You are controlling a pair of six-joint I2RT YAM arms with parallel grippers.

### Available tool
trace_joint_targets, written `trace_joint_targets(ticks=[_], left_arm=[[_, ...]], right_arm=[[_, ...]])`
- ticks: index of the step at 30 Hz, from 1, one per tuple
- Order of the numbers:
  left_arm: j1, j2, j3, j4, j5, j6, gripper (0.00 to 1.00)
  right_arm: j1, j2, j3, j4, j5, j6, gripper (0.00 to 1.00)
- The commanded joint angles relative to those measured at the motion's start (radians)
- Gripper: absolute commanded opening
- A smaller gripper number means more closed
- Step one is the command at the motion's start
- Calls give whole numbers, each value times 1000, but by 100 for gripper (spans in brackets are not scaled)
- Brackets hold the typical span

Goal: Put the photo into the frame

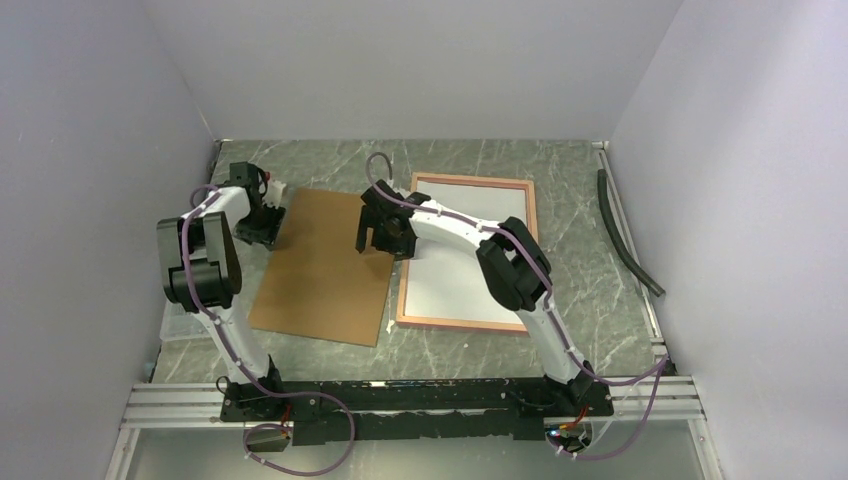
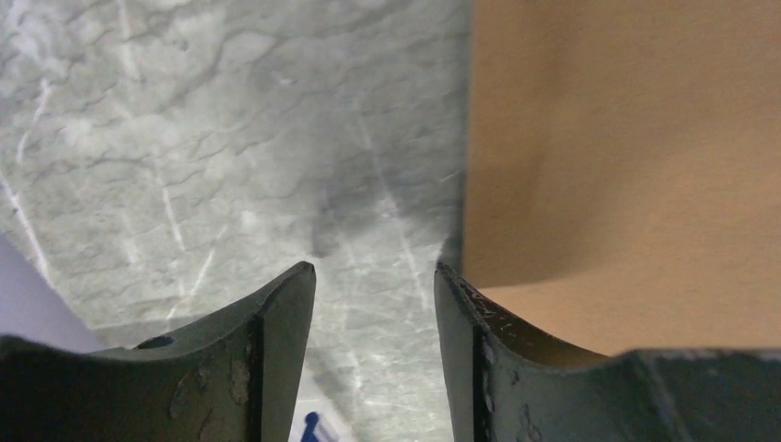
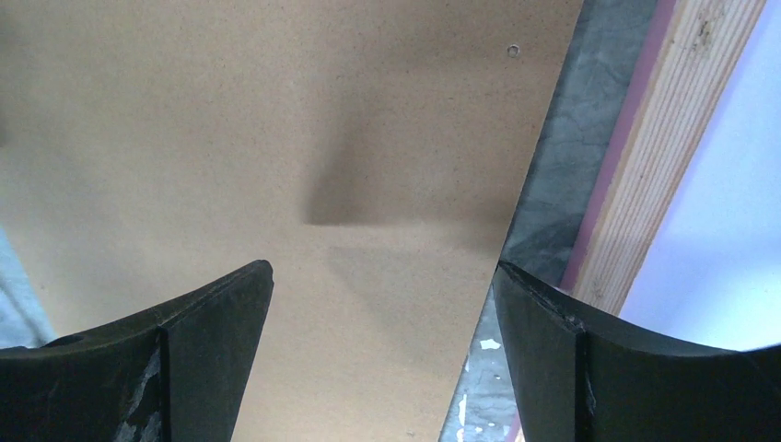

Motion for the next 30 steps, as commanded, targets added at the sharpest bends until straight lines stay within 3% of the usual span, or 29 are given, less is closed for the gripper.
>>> trace_joint_targets(ticks=[1, 14, 30], left_arm=[[-37, 52, -11, -36, 125, -69, 56], [-79, 78, 4, -83, 224, -102, 51], [-207, 112, 67, -116, 216, -129, 50]], right_arm=[[-28, -8, -8, 87, -75, 88, 94], [-66, -48, -70, 430, -401, 226, 93], [-114, -294, -347, 684, -442, 312, 88]])
